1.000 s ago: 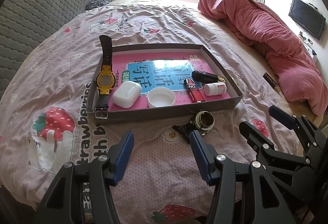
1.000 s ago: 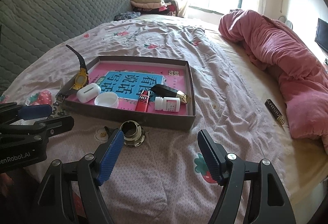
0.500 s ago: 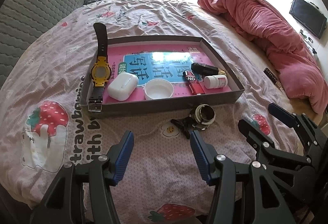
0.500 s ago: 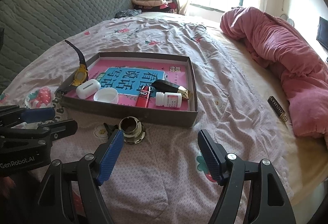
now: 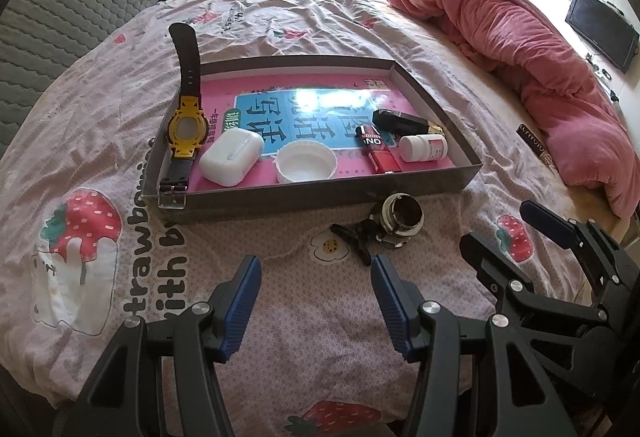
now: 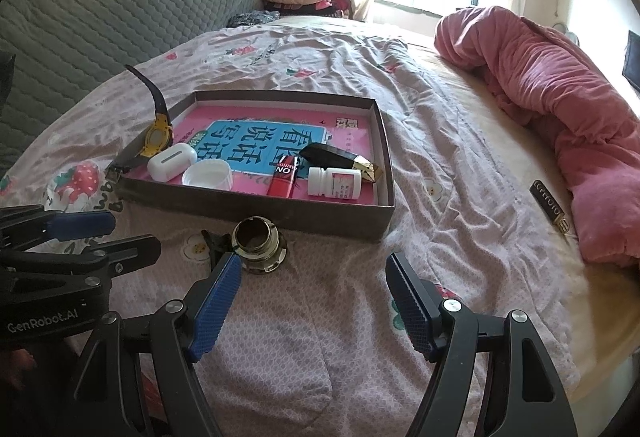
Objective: Organize rigid objects
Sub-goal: 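Open both tools and withdraw them from the box, then move the right tool toward the metal jar beside the box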
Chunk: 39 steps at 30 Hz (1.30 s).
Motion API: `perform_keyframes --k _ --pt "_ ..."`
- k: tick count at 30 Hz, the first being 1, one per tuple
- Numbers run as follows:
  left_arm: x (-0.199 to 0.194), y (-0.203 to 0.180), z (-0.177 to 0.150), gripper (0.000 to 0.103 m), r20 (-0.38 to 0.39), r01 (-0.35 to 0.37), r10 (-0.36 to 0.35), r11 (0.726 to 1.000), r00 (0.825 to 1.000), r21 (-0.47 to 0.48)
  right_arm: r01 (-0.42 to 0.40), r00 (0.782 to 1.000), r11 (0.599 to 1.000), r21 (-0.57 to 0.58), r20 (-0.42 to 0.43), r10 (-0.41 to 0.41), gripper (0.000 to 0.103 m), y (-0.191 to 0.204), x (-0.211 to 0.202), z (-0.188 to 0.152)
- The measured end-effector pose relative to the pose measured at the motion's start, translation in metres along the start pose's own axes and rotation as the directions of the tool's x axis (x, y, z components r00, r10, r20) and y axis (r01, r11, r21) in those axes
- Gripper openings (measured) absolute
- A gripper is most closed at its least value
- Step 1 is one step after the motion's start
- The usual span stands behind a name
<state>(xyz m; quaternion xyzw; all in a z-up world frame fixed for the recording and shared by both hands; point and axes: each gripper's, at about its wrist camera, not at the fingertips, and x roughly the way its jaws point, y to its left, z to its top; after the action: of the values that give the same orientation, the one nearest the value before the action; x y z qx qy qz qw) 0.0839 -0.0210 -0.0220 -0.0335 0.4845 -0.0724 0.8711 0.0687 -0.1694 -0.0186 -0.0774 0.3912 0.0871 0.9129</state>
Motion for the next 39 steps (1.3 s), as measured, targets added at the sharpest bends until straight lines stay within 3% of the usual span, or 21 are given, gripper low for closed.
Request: perform_keyframes --k 27,39 --pt "0.045 0.003 0.010 0.057 -0.059 0.034 -0.038 0.998 0.998 -0.058 -0.009 0.998 0.999 -0.032 -0.060 0.007 0.076 -0.003 0.034 -0.011" --pt "0.073 -0.010 0.013 0.057 -0.104 0.038 -0.040 0.999 0.994 -0.027 -0.011 0.997 0.999 -0.045 -0.082 0.007 0.076 -0.004 0.050 -0.013"
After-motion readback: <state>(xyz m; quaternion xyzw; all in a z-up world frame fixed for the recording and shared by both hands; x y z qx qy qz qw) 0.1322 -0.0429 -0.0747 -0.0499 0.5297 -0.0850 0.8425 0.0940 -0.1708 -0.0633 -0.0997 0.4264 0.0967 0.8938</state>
